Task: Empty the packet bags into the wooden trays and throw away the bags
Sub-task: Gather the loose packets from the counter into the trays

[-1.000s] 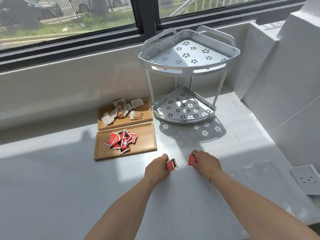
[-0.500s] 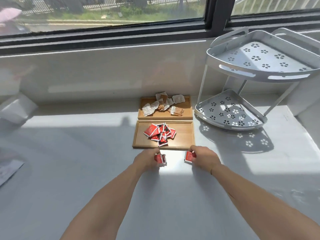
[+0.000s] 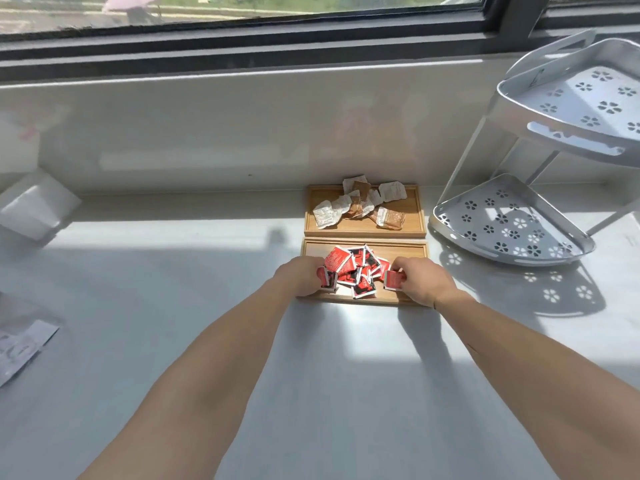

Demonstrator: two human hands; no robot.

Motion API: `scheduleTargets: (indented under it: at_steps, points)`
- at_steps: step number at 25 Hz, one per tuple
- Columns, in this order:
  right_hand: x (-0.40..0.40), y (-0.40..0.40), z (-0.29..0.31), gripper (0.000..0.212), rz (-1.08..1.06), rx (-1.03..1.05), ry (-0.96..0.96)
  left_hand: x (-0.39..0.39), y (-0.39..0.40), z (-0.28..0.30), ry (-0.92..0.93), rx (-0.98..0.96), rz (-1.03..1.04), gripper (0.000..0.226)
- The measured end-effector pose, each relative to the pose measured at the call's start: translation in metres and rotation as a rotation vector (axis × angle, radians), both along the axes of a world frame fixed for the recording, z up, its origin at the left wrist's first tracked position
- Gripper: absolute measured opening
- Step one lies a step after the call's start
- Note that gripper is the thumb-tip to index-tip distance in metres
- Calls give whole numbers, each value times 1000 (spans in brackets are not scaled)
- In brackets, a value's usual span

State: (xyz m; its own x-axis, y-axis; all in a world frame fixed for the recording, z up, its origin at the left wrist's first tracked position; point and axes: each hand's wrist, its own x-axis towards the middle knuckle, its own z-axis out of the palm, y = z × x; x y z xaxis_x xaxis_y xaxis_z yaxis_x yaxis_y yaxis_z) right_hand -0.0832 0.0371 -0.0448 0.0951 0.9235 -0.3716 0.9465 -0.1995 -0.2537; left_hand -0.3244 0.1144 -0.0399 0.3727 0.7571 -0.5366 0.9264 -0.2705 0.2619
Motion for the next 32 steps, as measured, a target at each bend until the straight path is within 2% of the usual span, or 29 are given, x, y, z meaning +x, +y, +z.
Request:
scheduleTargets:
  at_steps: [4,10,15,18,21,27,32]
  points:
    - [-4,5,-7,29,0,5,-51,0,9,-11,56,8,-26,45]
    - [-13,-7,-6,31,-43,56,-156,-4,5,-19,40,181,-55,48]
    - [-24,-25,6,44,-52,27,-170,-8,-10,-15,59,218,-51,55]
    - [-29,-39,13,45,-56,-35,-170,-2,-24,-7,8,176,-44,58]
    - [-30,-61,18,44,-79,-71,-170,8,-42,2,-63,204,-86,49]
    - [-3,-123,27,41,-122,-107,-150,40,-93,14,-199,-16,-204,53]
    - [38,-197,36,40,-193,-172,-126,85,-146,15,-50,-153,-353,54]
